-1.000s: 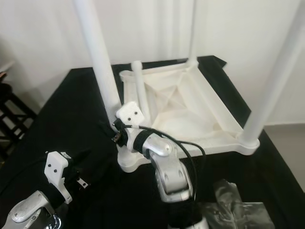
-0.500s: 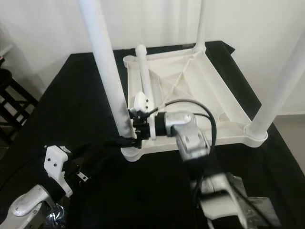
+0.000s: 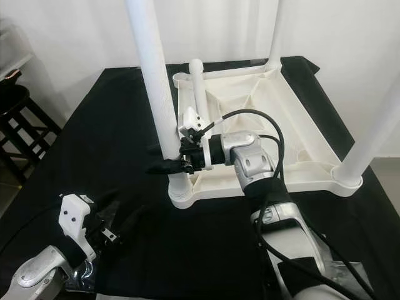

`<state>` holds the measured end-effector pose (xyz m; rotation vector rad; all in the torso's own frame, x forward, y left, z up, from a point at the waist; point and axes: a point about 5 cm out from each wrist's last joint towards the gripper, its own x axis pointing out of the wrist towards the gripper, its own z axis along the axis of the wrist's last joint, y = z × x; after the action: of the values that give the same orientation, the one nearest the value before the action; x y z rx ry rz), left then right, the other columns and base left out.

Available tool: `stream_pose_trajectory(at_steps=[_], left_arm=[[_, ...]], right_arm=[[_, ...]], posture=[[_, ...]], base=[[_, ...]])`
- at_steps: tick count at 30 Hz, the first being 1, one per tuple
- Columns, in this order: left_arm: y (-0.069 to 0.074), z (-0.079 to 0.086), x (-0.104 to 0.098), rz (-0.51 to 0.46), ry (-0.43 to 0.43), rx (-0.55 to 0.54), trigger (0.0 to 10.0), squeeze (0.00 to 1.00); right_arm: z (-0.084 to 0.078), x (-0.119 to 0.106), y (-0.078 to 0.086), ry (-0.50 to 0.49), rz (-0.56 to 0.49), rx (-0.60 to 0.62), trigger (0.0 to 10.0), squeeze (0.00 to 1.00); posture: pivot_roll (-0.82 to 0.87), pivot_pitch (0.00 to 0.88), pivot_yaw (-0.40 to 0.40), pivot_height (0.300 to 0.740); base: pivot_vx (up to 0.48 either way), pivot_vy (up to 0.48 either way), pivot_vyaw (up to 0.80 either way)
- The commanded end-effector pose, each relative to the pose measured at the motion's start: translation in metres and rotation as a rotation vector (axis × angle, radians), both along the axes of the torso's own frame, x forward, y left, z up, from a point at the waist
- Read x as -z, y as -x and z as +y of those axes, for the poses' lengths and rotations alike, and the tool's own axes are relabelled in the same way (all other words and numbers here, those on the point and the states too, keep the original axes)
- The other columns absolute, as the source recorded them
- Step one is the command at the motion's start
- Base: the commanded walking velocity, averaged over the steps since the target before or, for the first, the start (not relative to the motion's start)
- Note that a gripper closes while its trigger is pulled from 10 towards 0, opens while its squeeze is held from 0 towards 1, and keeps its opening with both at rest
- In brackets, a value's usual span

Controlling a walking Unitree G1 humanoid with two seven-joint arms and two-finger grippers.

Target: Building children table

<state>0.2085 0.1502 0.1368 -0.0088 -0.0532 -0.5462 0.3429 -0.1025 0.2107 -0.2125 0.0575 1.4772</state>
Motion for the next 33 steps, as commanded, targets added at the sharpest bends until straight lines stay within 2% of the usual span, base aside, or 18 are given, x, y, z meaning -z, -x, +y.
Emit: stream_pose_trajectory(at_steps=[1,2,3,4,6,9,13,14,16,17,20,21,24,26,27,28,30,33], left_arm=[[0.001,0.0,0.001,0.006,-0.016,-0.004,10.0,0.0],[0.002,0.0,0.0,0.004,-0.016,-0.002,10.0,0.0],[0.003,0.0,-0.001,0.002,-0.02,0.0,10.0,0.0],[0.003,0.0,-0.001,0.002,-0.02,0.0,10.0,0.0],[0.0,0.003,-0.008,-0.005,0.014,-0.023,10.0,0.0],[-0.001,0.003,-0.008,-0.007,0.019,-0.032,10.0,0.0],[-0.004,0.005,-0.007,-0.002,0.028,-0.035,10.0,0.0],[-0.004,0.006,-0.007,0.002,0.025,-0.037,10.0,0.0],[-0.003,0.006,-0.007,0.004,0.023,-0.04,10.0,0.0],[-0.004,0.008,-0.007,0.005,0.023,-0.05,10.0,0.0],[-0.004,0.009,-0.007,0.005,0.025,-0.067,10.0,0.0],[-0.004,0.01,-0.007,0.006,0.03,-0.077,10.0,0.0],[-0.004,0.01,-0.007,0.007,0.033,-0.083,10.0,0.0],[-0.005,0.01,-0.006,0.008,0.036,-0.087,10.0,0.0],[-0.006,0.01,-0.006,0.008,0.037,-0.087,10.0,0.0],[-0.006,0.01,-0.006,0.008,0.037,-0.087,10.0,0.0],[-0.006,0.01,-0.006,0.007,0.037,-0.088,10.0,0.0],[-0.005,0.01,-0.006,0.007,0.036,-0.088,10.0,0.0]], right_arm=[[-0.003,0.016,0.001,0.054,0.049,0.04,0.0,0.0],[-0.007,0.026,0.0,0.077,0.053,0.227,0.0,0.0],[-0.001,0.042,0.004,0.049,0.053,0.638,0.0,0.0],[-0.001,0.042,0.004,0.049,0.053,0.638,0.0,0.0],[0.009,0.067,0.048,0.047,0.129,0.946,0.0,0.0],[0.009,0.072,0.054,0.046,0.149,0.958,0.0,0.0],[0.007,0.057,0.035,0.053,0.073,0.887,0.0,0.0],[0.014,0.052,0.033,0.053,0.071,0.835,10.0,0.0],[0.02,0.049,0.034,0.054,0.073,0.791,10.0,0.0],[0.026,0.043,0.036,0.031,0.084,0.74,10.0,1.0],[0.035,0.027,0.042,-0.045,0.085,0.625,10.0,1.0],[0.038,0.014,0.045,-0.085,0.03,0.513,10.0,1.0],[0.039,0.006,0.047,-0.102,-0.013,0.437,10.0,1.0],[0.037,-0.002,0.045,-0.124,-0.04,0.318,10.0,0.99],[0.034,-0.008,0.041,-0.13,-0.072,0.187,10.0,0.0],[0.034,-0.008,0.041,-0.13,-0.072,0.187,10.0,0.0],[0.029,-0.012,0.028,-0.095,-0.085,0.022,10.0,0.0],[0.029,-0.013,0.021,-0.076,-0.079,-0.008,10.0,0.0]], posture=[[-0.01,0.122,0.079,0.74],[-0.01,0.133,0.07,0.74],[-0.02,0.14,0.07,0.74],[-0.02,0.14,0.07,0.74],[-0.02,0.163,0.093,0.74],[-0.04,0.146,0.107,0.74],[-0.04,0.138,0.108,0.74],[-0.04,0.133,0.117,0.74],[-0.03,0.131,0.117,0.74],[-0.02,0.127,0.113,0.74],[-0.02,0.121,0.113,0.74],[-0.02,0.118,0.114,0.74],[-0.02,0.118,0.114,0.74],[-0.02,0.108,0.113,0.74],[-0.02,0.106,0.112,0.74],[-0.02,0.106,0.112,0.74],[-0.01,0.102,0.11,0.74],[-0.01,0.103,0.11,0.74]], base=[[0.0,0.0,0.0],[0.0,0.0,0.0],[0.0,0.0,0.0],[0.0,0.0,0.0],[0.0,0.0,0.0],[0.0,0.0,0.0],[0.0,0.0,0.0],[0.0,0.0,0.0],[0.0,0.0,0.0],[0.0,0.0,0.0],[0.0,0.0,0.0],[0.0,0.0,0.0],[0.0,0.0,0.0],[0.0,0.0,0.0],[0.0,0.0,0.0],[0.0,0.0,0.0],[0.0,0.0,0.0],[0.0,0.0,0.0]])
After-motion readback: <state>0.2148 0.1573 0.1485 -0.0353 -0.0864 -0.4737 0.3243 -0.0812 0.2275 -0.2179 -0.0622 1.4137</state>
